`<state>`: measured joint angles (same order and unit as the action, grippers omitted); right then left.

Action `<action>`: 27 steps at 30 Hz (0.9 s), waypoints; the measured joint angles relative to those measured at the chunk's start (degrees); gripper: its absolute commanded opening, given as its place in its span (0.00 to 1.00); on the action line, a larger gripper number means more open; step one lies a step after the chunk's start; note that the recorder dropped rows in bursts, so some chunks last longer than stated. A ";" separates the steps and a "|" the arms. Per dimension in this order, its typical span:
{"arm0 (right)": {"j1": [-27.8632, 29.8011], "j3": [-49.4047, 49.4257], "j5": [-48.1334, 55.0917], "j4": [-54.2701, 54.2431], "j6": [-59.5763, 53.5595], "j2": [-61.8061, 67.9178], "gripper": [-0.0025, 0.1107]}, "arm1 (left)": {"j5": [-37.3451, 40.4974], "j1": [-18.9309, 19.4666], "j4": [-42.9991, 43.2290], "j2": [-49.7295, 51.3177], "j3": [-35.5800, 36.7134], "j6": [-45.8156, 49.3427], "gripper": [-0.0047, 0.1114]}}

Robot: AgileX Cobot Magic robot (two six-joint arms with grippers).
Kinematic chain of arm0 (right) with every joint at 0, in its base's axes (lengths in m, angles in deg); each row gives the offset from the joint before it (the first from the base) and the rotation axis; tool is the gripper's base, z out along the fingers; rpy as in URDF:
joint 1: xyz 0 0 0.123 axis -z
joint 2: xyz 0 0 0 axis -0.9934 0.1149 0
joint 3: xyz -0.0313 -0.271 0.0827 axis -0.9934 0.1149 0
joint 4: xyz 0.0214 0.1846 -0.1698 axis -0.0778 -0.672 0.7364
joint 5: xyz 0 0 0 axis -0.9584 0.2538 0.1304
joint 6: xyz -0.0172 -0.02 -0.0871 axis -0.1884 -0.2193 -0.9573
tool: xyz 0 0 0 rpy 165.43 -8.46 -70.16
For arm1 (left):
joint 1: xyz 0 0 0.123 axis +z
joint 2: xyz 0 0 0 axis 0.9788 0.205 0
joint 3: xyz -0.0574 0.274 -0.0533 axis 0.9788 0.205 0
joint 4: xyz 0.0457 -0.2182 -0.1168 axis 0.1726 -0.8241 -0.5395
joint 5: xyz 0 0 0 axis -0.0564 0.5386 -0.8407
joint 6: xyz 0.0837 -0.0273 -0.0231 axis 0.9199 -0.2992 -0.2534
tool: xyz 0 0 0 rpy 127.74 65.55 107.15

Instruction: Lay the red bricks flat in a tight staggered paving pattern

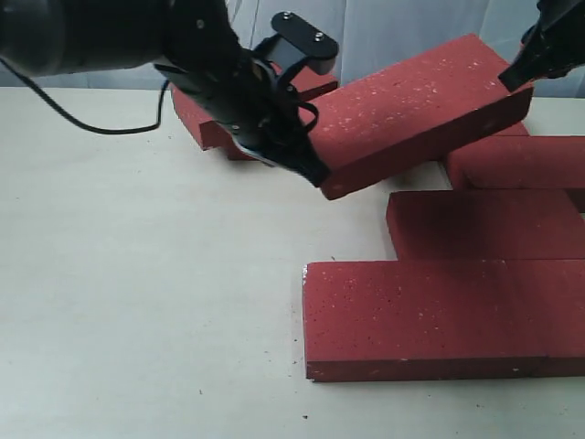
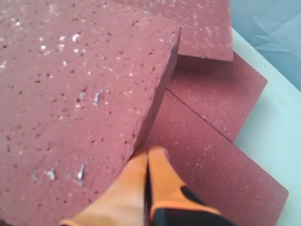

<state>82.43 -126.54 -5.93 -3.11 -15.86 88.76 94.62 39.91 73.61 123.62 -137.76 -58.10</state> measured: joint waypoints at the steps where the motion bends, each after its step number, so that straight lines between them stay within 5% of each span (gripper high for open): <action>1: -1.35 0.00 0.28 0.00 0.38 -0.15 0.01 | 0.00 0.80 0.00 -1.19 1.37 0.00 0.04; 16: -18.81 0.00 0.02 -0.16 7.35 3.37 0.01 | -4.99 15.98 2.49 -13.25 19.37 -0.22 0.04; 27: -23.82 0.59 -8.07 -2.86 8.39 15.69 0.01 | -17.99 20.81 3.53 -13.63 26.85 -0.22 0.04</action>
<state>58.61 -125.95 -14.00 -5.97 -7.46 104.45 76.63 60.72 77.15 109.99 -110.92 -58.32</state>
